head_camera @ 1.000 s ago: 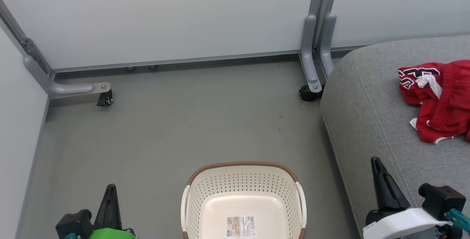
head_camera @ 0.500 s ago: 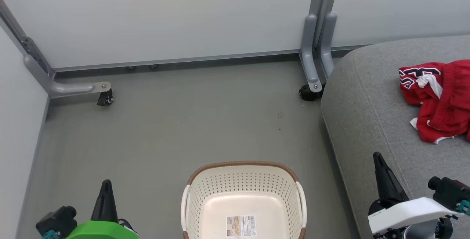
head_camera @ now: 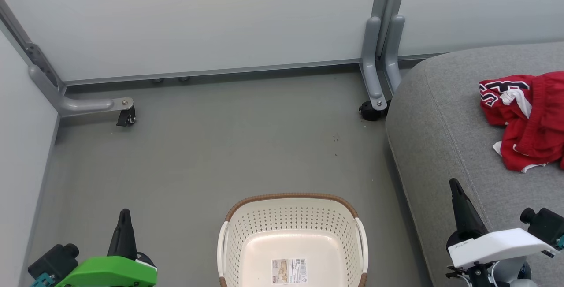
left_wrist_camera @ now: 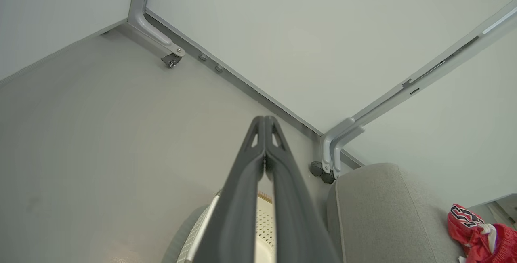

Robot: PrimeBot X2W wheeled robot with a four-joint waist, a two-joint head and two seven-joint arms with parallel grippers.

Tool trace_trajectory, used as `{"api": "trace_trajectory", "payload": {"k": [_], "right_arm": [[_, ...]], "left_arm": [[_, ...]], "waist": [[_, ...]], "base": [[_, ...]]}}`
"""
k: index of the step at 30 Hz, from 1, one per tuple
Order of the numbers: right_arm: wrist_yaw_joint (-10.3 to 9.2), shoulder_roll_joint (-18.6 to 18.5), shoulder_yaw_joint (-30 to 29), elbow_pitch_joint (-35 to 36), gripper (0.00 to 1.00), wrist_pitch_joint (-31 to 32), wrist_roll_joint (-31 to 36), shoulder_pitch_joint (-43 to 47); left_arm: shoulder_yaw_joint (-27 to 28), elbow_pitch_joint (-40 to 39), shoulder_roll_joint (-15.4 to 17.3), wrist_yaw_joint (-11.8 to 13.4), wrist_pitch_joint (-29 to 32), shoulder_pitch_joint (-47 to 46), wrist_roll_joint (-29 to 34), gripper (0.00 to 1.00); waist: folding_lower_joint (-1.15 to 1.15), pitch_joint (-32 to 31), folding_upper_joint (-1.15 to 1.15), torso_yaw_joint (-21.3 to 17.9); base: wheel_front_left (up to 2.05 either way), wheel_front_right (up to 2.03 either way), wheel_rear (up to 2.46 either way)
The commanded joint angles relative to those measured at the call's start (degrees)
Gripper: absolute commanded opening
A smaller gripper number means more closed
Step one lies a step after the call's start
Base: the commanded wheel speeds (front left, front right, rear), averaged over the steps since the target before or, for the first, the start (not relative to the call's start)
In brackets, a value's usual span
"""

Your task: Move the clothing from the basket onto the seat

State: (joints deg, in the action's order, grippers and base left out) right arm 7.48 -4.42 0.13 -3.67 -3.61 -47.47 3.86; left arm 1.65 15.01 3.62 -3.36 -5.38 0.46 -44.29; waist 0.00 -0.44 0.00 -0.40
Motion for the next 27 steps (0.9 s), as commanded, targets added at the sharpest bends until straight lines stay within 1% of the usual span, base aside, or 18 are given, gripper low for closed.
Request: {"api": "trace_trajectory", "payload": {"k": [1, 15, 27], "right_arm": [[0.01, -0.47, -0.26, 0.21, 0.0, 0.28, -2.11, -1.61], [0.02, -0.66, -0.87, -2.08, 0.0, 1.8, -12.34, -3.55], [0.02, -0.7, -1.44, -3.81, 0.0, 3.06, -19.83, -4.95]], "left_arm": [[0.42, -0.78, 0.09, -0.49, 0.4, -1.71, -2.16, 0.0], [1.45, -0.88, -0.07, -1.34, 2.98, -3.0, -12.4, 0.0], [2.23, -0.94, -0.2, -1.94, 4.9, -3.88, -19.99, 0.0]], "waist": [[0.0, 0.01, 0.0, 0.01], [0.0, 0.11, 0.0, 0.07], [0.0, 0.2, 0.0, 0.13]], "base": [[0.0, 0.0, 0.0], [0.0, 0.0, 0.0], [0.0, 0.0, 0.0]]}}
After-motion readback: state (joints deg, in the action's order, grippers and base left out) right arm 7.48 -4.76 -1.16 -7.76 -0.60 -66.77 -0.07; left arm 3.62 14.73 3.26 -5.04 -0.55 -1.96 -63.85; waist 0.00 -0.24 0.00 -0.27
